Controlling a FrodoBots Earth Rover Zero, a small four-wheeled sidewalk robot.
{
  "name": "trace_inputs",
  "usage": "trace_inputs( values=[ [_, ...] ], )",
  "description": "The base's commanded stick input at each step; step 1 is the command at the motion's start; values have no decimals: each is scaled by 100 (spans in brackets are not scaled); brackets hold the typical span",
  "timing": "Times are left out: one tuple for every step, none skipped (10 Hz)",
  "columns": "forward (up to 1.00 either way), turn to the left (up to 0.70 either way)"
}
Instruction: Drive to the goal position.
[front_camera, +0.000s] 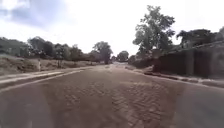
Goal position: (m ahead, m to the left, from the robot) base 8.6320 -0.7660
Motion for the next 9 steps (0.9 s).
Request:
trace_inputs(
  values=[
    [70, 0],
    [70, 0],
    [70, 0],
    [70, 0],
    [70, 0],
    [70, 0],
    [70, 0],
    [70, 0],
    [70, 0]
  ],
)
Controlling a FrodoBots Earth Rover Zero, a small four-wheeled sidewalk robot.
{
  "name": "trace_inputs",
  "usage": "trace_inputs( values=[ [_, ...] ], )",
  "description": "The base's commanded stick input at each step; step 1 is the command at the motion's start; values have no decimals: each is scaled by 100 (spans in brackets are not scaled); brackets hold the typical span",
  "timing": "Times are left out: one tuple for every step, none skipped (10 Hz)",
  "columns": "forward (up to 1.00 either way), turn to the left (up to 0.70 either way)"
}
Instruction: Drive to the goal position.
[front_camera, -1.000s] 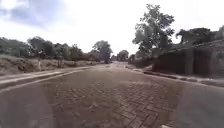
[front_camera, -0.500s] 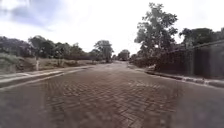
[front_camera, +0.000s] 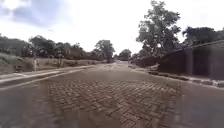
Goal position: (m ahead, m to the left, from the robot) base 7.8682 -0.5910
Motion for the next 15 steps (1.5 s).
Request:
trace_inputs(
  values=[
    [70, 0],
    [70, 0],
    [70, 0],
    [70, 0],
    [70, 0],
    [70, 0],
    [70, 0],
    [70, 0],
    [70, 0],
    [70, 0],
    [70, 0],
    [70, 0],
    [70, 0],
    [70, 0],
    [70, 0]
  ],
)
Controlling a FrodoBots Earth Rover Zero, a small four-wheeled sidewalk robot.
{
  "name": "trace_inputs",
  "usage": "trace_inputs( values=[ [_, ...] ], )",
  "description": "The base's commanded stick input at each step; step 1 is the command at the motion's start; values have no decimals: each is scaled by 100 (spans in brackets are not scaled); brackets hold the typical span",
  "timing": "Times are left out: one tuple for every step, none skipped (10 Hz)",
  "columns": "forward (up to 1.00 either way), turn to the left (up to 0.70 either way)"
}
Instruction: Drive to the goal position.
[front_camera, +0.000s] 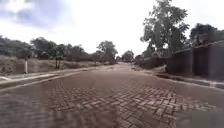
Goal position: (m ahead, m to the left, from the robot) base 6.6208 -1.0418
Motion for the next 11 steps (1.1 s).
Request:
trace_inputs(
  values=[
    [70, 0],
    [70, 0],
    [70, 0],
    [70, 0],
    [70, 0],
    [70, 0],
    [70, 0],
    [70, 0],
    [70, 0],
    [70, 0],
    [70, 0]
  ],
)
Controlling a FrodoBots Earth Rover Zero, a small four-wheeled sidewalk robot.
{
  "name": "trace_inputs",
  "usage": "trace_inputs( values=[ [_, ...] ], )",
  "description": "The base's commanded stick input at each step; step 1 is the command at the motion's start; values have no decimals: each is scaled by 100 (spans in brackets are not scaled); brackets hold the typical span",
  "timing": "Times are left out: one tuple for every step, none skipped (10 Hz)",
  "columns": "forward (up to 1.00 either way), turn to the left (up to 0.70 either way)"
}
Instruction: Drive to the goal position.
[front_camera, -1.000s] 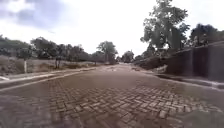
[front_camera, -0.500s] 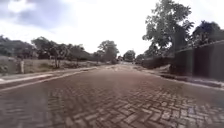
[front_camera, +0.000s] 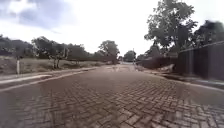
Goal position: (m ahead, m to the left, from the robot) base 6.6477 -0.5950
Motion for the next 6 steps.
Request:
trace_inputs(
  values=[
    [70, 0],
    [70, 0],
    [70, 0],
    [70, 0],
    [70, 0],
    [70, 0]
  ],
)
